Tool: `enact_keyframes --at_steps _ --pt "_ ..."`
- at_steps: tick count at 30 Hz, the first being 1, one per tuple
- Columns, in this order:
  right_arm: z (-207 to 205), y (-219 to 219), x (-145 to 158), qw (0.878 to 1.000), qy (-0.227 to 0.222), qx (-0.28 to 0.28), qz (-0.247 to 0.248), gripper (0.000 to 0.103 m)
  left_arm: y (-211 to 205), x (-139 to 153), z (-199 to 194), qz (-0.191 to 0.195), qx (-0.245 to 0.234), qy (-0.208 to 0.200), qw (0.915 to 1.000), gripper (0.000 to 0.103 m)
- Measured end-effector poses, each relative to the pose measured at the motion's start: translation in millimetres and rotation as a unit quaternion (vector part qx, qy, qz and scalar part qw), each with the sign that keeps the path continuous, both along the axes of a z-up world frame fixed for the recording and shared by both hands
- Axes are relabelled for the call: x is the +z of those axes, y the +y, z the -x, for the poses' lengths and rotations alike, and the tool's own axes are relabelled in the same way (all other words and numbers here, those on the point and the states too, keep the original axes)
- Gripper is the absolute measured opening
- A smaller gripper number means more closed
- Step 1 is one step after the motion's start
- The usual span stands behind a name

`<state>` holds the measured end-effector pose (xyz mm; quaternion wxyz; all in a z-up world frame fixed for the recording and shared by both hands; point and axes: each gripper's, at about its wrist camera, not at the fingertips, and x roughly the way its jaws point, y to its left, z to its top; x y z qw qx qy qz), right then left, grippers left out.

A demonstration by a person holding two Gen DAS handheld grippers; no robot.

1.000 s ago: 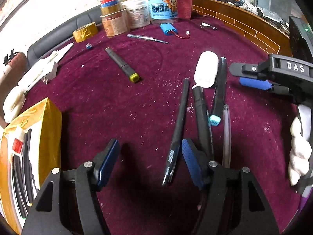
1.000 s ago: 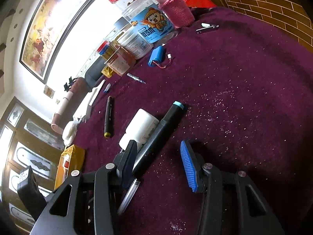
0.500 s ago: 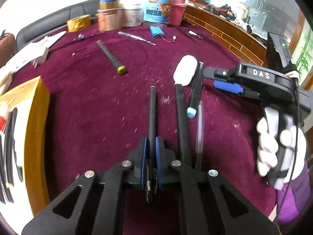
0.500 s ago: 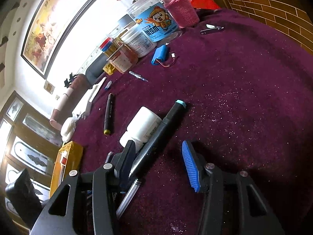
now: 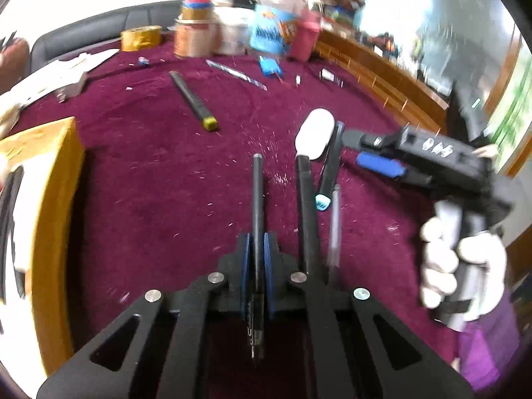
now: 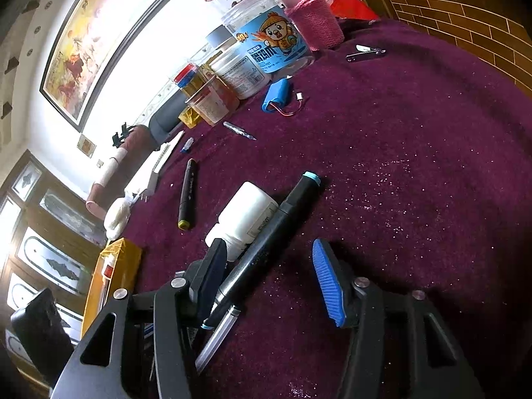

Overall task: Organize rigid objects
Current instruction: 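Lift the black pen with left tool while right tool grasps a pink-capped marker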

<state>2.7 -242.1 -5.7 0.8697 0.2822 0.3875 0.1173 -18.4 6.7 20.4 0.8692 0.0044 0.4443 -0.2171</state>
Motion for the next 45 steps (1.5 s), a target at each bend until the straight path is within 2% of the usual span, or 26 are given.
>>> enact_keyframes --at_steps 5,10,11,15,18,21,27,30,31,35,40,45 --pt "0.3 1.4 0.2 1.0 -0.002 -0.001 0.005 0.049 39.2 26.7 26.4 0.069 0.023 -0.021 0.9971 0.006" --pt "7.1 4.6 7.9 1.0 0.016 -0.015 0.022 0.049 71.1 46.1 46.8 0.105 0.035 -0.041 0.9931 0.006" --pt "15.7 7.8 14.1 1.0 0.005 -0.012 0.02 0.049 75.8 47.8 49.3 0.11 0.037 -0.042 0.9924 0.006" --pt "37.5 42.8 30.2 0.999 -0.009 0.045 0.029 0.049 99.4 51.0 60.8 0.129 0.048 -0.051 0.9892 0.006" --pt "39.6 82.3 27.9 0.994 0.01 0.098 0.054 0.049 109.5 50.1 63.1 0.145 0.052 -0.054 0.9865 0.006" --pt "35.0 109.7 19.4 0.989 0.028 0.114 0.088 0.047 118.1 53.6 67.4 0.16 0.051 -0.063 0.9838 0.006" --pt "19.6 137.7 12.1 0.98 0.045 0.104 0.165 0.037 146.7 69.9 83.0 0.18 0.05 -0.087 0.9785 0.006" --pt "11.0 142.5 13.3 0.973 0.048 0.088 0.209 0.019 164.4 74.8 89.5 0.19 0.055 -0.091 0.976 0.006" --pt "10.1 144.0 13.4 0.97 0.047 0.087 0.222 0.018 170.4 75.3 90.7 0.193 0.058 -0.091 0.9753 0.006" --pt "13.3 141.1 14.6 0.972 0.05 0.089 0.21 0.013 201.4 74.0 100.5 0.205 0.079 -0.087 0.9716 0.006" --pt "28.8 143.8 33.3 0.983 0.03 0.126 0.13 0.013 252.8 69.0 114.4 0.218 0.13 -0.08 0.964 0.006" --pt "44.4 178.4 62.3 0.978 -0.005 0.19 0.089 0.014 287.3 57.6 119.7 0.218 0.176 -0.067 0.9576 0.006"
